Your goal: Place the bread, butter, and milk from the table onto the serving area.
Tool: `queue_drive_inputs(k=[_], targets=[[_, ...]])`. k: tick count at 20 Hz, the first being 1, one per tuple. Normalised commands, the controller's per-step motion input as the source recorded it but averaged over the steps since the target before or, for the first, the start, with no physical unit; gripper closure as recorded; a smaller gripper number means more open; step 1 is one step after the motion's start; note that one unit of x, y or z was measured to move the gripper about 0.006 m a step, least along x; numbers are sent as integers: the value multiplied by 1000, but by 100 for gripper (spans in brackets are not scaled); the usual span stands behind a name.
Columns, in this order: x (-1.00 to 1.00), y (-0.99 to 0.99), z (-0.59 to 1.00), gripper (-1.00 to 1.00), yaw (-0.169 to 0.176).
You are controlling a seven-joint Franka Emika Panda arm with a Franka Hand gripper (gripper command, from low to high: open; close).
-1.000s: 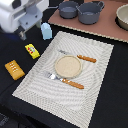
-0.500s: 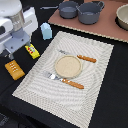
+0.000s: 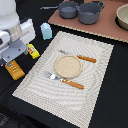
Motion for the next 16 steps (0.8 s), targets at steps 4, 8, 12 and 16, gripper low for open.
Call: queue_drive_inputs(k=[4,8,12,16], targets=[[-34,-217,-446,-100,-22],[-21,-221,-366,-100,-21],[0,-174,-251,-100,-12],[139,-94,-19,100,-17]])
